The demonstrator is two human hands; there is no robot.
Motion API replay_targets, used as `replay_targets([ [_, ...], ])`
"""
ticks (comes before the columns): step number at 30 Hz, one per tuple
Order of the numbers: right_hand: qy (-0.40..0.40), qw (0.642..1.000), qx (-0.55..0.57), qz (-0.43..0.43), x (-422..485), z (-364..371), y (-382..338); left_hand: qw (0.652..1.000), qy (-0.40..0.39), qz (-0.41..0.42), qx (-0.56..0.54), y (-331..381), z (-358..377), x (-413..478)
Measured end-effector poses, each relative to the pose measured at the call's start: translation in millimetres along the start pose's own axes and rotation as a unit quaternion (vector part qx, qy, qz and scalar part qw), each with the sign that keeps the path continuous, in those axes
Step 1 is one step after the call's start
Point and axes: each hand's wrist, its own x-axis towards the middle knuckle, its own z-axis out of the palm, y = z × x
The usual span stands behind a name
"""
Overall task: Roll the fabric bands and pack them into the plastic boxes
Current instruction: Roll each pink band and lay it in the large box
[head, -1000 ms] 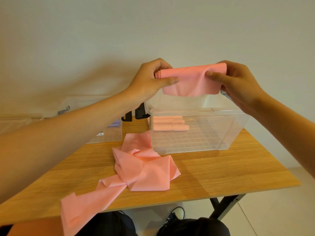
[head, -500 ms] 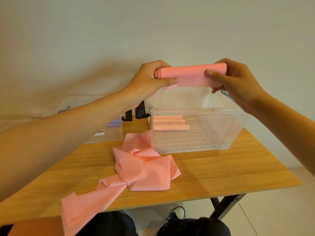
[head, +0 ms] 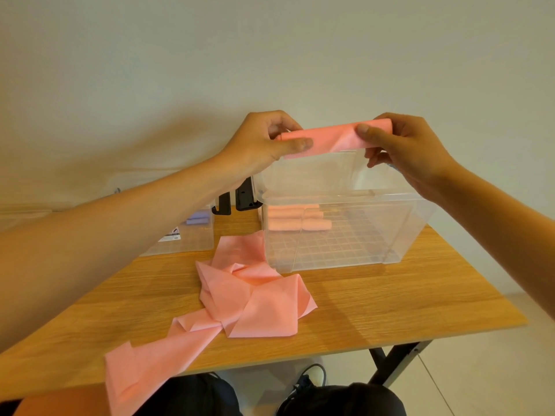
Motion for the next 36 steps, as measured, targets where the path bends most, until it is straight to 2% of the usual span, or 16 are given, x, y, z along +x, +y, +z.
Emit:
replay_targets([
  [5,0.004,0.999,0.016,0.033,-0.6,5.5,9.2,0.999,-0.017,0.02,0.043,-0.6,-0.5,2.1],
  [10,-0.029,0.998,0.023,0.045,-0.9,6.1,13.9,0.999,-0.007,0.018,0.044,-9.5,-3.9,4.2],
  [16,-0.08,0.995,-0.017,0.051,3.9,5.8,16.9,0.998,-0.01,0.028,0.057,-17.1,-2.5,3.8],
  [25,-0.174,0.974,-0.14,0.044,26.4,1.1,21.2,0.987,-0.053,0.059,0.141,-29.8,-2.1,24.2],
  [29,-0.207,0.961,-0.178,0.043,45.7,2.8,27.1,0.974,-0.103,0.05,0.196,-30.4,-4.9,37.2],
  [36,-0.262,0.933,-0.247,-0.004,77.9,9.4,45.6,0.925,-0.206,0.008,0.32,-29.6,-1.4,61.6],
])
